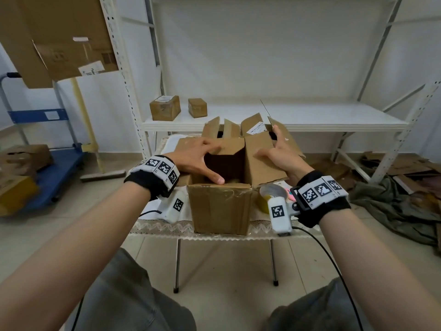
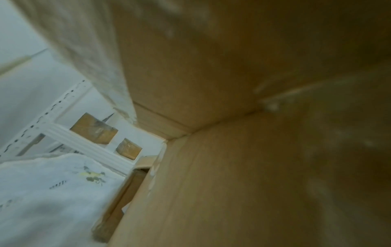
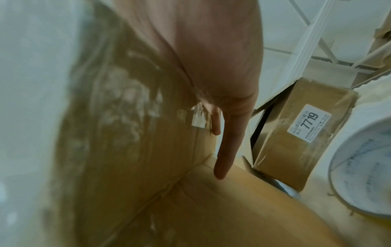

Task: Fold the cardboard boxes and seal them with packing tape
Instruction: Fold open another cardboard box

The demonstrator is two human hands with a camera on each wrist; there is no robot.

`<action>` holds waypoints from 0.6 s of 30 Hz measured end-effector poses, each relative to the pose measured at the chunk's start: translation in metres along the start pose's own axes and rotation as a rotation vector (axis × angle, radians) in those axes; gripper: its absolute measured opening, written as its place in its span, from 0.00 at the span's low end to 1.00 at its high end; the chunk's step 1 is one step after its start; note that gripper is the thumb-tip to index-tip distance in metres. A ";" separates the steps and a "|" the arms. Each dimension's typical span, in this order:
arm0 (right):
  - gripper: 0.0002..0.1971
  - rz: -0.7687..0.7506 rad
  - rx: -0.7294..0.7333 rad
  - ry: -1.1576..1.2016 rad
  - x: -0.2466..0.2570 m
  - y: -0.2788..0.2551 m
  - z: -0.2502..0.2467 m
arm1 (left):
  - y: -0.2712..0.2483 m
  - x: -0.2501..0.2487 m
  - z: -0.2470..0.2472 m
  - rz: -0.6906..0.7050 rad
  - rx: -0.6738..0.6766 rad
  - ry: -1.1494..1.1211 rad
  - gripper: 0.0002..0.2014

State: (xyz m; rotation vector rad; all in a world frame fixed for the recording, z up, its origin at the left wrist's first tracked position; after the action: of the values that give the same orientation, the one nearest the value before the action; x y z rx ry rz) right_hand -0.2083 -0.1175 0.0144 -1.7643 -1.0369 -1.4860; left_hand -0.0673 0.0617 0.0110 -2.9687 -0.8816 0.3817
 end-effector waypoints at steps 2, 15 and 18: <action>0.33 0.019 -0.008 0.121 0.001 0.000 0.003 | 0.000 -0.001 0.004 0.019 0.036 0.113 0.69; 0.27 -0.087 0.334 -0.447 0.002 0.001 0.075 | -0.012 0.014 -0.027 -0.273 -0.245 -0.046 0.49; 0.27 -0.066 0.342 -0.404 -0.003 0.005 0.071 | -0.023 0.025 -0.047 -0.373 -0.350 -0.190 0.41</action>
State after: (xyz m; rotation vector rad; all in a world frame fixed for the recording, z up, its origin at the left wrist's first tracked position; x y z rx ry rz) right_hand -0.1675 -0.0609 -0.0016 -1.8246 -1.4642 -0.9292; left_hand -0.0482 0.0966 0.0529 -2.9941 -1.6448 0.5471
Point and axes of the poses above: each hand's wrist, its own y-axis towards the middle knuckle, its own z-axis out of the palm, x = y × z, the point moved 7 cm from there along y, towards the middle knuckle, and after that the axes turned 2 degrees about y, right-handed, at the moved point
